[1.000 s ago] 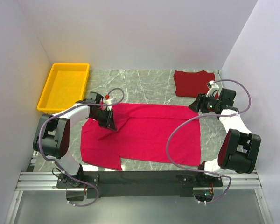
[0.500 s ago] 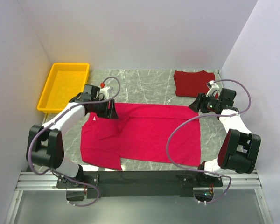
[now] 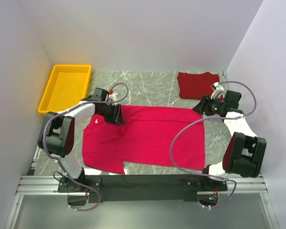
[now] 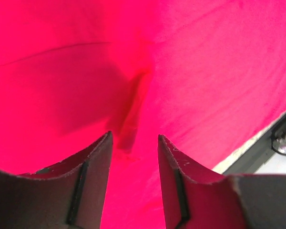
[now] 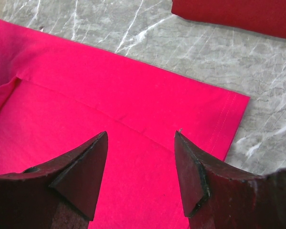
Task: Fold and stack the t-shirts
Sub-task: Fold the tshirt
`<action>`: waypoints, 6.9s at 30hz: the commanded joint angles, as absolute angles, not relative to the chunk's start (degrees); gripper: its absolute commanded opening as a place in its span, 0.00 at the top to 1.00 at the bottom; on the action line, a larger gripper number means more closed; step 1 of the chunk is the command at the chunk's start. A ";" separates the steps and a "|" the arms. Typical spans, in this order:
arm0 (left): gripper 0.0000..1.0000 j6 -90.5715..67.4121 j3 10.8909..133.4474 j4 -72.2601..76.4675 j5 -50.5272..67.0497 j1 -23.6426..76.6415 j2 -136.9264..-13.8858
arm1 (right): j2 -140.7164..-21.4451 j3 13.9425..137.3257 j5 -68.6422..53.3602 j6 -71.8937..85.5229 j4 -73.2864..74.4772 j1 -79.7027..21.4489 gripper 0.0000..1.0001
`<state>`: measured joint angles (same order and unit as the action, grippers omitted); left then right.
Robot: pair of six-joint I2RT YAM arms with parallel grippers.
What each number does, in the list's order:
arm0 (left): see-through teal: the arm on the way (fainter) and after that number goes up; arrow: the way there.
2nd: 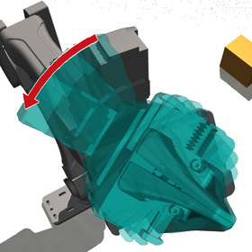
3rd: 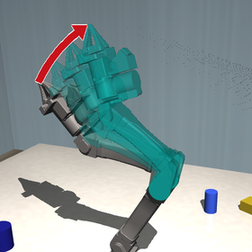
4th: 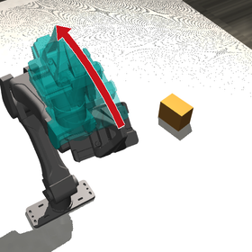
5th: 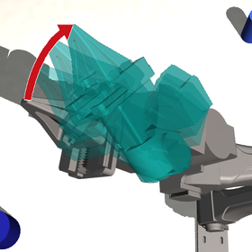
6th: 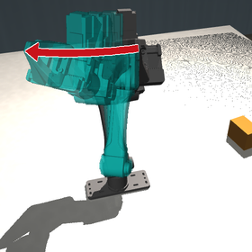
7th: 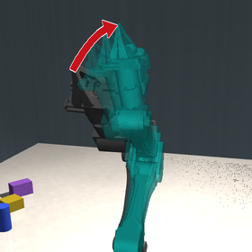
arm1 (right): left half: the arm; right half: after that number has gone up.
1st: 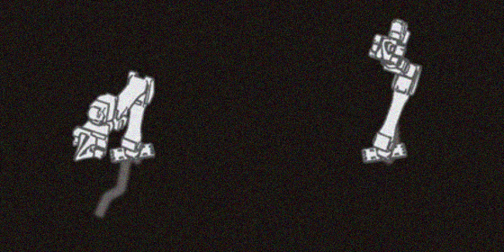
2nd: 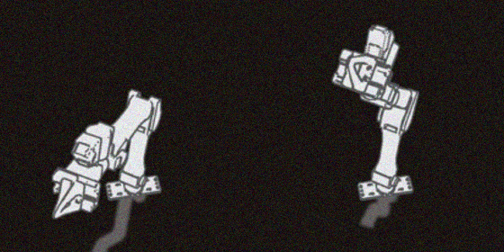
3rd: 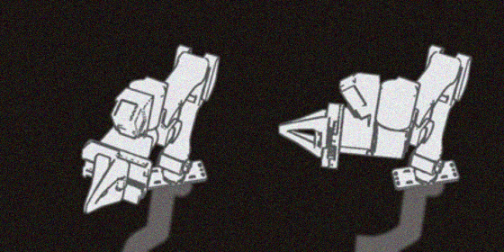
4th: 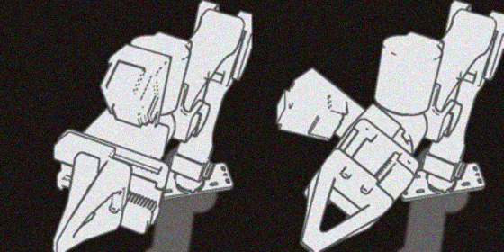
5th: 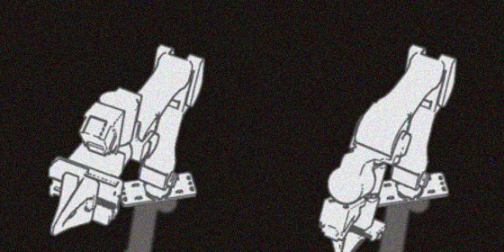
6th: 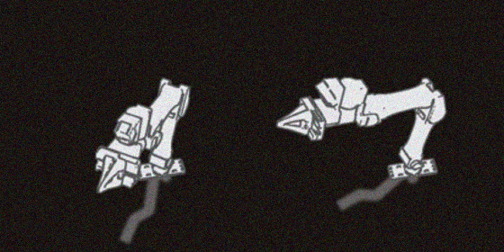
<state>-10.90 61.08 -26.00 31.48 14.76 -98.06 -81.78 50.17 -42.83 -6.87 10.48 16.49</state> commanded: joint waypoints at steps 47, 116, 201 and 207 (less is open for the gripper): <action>0.87 -24.26 77.61 -14.32 19.51 0.09 -106.17 | -87.62 56.77 -40.17 -8.01 14.24 16.61 0.42; 0.33 -19.42 49.04 -14.06 11.07 -10.01 -60.03 | -114.08 80.42 -24.17 -14.33 34.10 12.74 0.39; 0.38 -39.27 41.14 -38.30 22.07 -10.90 -68.64 | -85.71 63.48 -36.05 -62.48 50.10 6.86 0.46; 0.34 -47.80 39.72 -51.40 13.65 -5.20 -68.20 | -80.07 58.37 -30.77 -63.64 50.54 5.98 0.45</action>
<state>-40.64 39.31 -41.89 19.92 -7.99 -70.11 -81.82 60.07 -33.95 -59.92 49.74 6.46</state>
